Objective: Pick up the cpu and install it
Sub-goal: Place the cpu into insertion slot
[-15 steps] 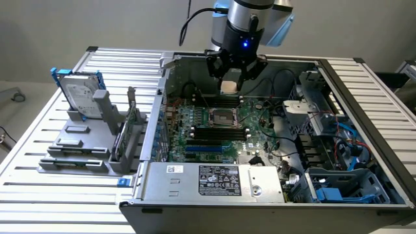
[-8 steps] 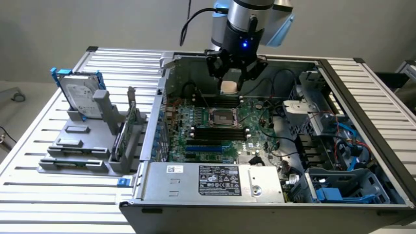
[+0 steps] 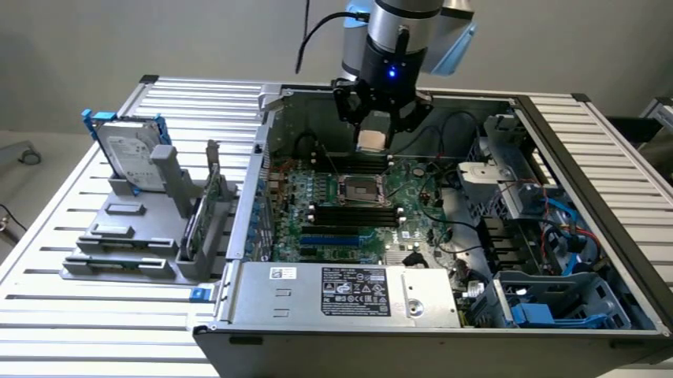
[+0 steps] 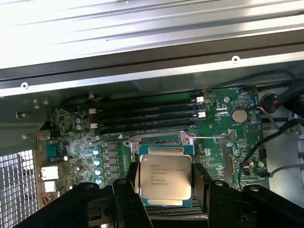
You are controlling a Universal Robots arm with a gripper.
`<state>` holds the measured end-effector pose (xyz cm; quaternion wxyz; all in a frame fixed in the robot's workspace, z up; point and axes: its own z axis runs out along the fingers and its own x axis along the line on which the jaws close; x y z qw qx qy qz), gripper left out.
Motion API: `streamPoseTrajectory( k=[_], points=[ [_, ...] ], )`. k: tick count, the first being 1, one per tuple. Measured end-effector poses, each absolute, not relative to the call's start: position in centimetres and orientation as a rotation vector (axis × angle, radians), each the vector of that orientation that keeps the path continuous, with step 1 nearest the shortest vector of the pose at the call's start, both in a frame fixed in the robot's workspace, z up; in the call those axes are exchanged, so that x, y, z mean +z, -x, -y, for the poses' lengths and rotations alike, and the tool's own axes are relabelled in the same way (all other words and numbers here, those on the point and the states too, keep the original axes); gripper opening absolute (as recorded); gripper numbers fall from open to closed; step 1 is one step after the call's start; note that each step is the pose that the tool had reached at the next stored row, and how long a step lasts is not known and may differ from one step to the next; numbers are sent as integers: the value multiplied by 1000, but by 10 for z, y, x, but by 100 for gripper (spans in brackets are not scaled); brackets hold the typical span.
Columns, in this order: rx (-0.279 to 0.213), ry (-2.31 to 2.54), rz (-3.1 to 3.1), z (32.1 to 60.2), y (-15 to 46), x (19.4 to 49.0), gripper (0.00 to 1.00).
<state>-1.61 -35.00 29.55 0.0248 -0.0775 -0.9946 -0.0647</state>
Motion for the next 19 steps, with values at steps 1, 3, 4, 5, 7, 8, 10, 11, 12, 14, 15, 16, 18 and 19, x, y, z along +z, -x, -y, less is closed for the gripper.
streamPoseTrajectory(
  k=[1,3,4,5,7,8,10,11,12,14,15,16,18,19],
  points=[
    [-202,265,3075,350,16,295,55],
    [-206,317,3072,350,16,295,55],
    [-207,343,3070,350,16,294,55],
    [-209,370,3068,350,16,294,55],
    [-210,426,3063,350,16,293,55],
    [-211,457,3060,350,16,293,55],
    [-213,512,3054,350,16,292,55],
    [-213,538,3050,350,16,291,55],
    [-214,567,3046,350,16,291,55],
    [-215,621,3038,350,16,290,55],
    [-215,651,3033,350,16,290,55],
    [-216,679,3028,350,16,289,55],
    [-217,734,3018,350,16,288,55],
    [-218,762,3012,350,16,288,55]
  ],
)
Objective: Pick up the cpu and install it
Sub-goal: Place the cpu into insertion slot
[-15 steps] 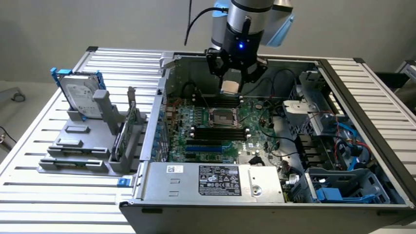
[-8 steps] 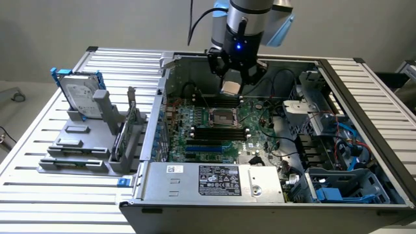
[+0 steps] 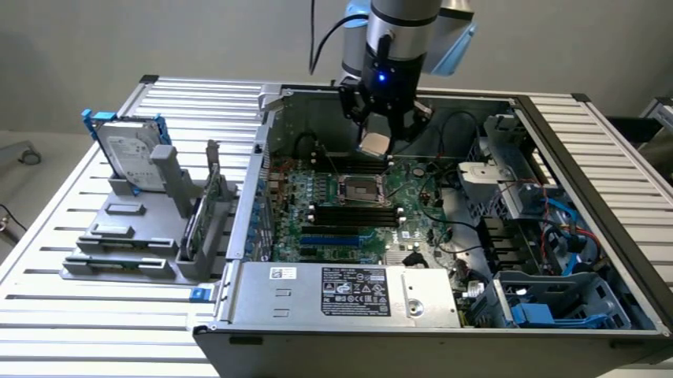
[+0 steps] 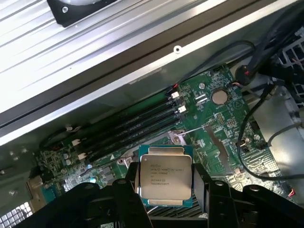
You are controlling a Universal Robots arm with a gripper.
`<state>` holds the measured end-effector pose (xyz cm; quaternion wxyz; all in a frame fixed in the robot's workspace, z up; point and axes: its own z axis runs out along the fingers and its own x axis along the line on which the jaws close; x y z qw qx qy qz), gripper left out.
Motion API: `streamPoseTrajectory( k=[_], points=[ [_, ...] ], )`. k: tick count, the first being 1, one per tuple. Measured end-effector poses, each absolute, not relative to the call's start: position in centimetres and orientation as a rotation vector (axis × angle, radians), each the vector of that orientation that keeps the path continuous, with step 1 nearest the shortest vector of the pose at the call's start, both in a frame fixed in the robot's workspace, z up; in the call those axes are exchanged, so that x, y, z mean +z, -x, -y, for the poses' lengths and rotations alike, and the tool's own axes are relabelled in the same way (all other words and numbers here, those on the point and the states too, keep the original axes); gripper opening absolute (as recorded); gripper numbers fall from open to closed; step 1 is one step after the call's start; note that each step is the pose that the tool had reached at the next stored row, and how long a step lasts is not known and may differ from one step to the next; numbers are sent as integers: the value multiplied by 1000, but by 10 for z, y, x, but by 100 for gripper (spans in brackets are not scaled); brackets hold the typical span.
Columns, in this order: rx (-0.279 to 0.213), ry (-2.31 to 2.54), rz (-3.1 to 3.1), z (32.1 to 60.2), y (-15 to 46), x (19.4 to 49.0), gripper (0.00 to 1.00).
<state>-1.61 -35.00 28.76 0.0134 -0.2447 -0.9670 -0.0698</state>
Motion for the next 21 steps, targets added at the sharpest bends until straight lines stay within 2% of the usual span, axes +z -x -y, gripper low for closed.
streamPoseTrajectory(
  k=[21],
  points=[
    [-223,1331,2837,350,16,273,55]
  ],
)
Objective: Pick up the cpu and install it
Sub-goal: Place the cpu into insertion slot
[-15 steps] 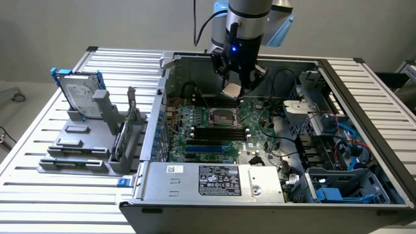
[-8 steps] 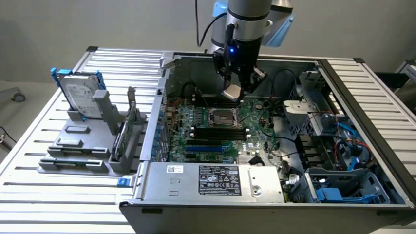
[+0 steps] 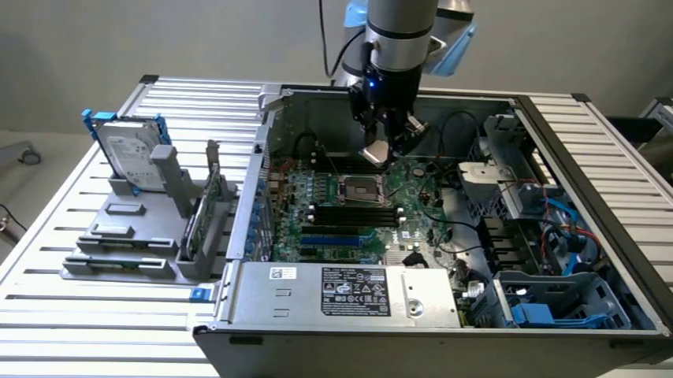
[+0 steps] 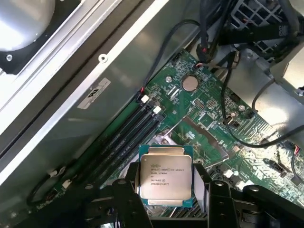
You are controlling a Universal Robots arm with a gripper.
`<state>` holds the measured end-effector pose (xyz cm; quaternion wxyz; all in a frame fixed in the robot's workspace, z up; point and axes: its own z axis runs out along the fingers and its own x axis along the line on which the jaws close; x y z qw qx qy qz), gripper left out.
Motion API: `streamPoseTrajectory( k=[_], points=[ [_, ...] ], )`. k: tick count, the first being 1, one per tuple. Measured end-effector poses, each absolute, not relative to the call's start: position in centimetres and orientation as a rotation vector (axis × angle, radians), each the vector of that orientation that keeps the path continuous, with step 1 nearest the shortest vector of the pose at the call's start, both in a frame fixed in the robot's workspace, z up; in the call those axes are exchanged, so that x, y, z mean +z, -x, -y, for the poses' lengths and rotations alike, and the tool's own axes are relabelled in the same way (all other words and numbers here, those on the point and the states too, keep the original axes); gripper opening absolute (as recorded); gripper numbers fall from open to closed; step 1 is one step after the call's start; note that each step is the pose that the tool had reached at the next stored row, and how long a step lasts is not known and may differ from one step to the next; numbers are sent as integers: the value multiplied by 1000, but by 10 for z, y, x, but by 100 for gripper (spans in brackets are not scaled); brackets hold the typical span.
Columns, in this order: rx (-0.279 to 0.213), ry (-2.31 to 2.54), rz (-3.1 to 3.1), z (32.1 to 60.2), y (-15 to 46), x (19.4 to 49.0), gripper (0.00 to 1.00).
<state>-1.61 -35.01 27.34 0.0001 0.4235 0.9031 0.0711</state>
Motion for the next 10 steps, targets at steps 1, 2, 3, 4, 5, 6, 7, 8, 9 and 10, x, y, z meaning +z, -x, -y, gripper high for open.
streamPoseTrajectory(
  k=[1,2,3,4,5,6,7,8,9,10],
  points=[
    [223,-1355,-2824,350,16,273,55],
    [223,-1380,-2810,350,16,272,55],
    [223,-1405,-2797,350,16,271,55],
    [223,-1431,-2781,350,16,270,55],
    [223,-1456,-2767,350,16,269,55],
    [222,-1480,-2753,350,16,268,55],
    [222,-1504,-2739,350,16,267,55],
    [222,-1528,-2724,350,16,266,55],
    [221,-1552,-2710,350,16,265,55],
    [221,-1576,-2695,350,16,264,55]
  ],
)
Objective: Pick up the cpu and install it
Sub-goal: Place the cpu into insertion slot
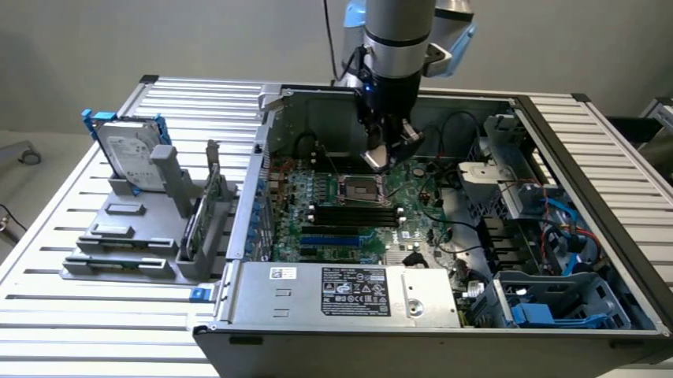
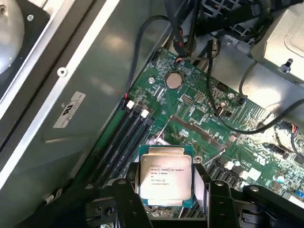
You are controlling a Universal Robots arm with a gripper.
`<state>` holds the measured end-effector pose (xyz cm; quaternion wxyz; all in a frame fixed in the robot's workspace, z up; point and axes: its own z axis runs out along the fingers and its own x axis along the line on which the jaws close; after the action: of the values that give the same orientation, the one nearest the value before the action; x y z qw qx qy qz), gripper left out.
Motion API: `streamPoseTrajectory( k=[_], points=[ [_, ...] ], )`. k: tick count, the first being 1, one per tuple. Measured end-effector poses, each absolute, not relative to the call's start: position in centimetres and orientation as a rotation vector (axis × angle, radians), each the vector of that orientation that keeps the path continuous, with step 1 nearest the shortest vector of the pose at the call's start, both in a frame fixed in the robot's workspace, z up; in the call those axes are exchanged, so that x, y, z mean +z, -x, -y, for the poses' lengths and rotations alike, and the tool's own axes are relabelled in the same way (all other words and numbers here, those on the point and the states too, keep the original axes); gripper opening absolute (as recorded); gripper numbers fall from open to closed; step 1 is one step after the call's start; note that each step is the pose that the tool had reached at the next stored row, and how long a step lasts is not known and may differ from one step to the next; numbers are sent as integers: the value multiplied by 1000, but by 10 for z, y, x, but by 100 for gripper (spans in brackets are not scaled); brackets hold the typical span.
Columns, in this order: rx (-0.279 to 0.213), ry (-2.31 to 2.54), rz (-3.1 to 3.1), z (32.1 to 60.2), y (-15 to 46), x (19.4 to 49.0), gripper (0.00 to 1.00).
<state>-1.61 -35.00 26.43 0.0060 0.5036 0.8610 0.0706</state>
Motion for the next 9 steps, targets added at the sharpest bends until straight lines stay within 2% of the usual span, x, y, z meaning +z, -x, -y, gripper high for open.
streamPoseTrajectory(
  k=[9],
  points=[
    [215,-1774,-2561,350,16,257,55]
  ],
)
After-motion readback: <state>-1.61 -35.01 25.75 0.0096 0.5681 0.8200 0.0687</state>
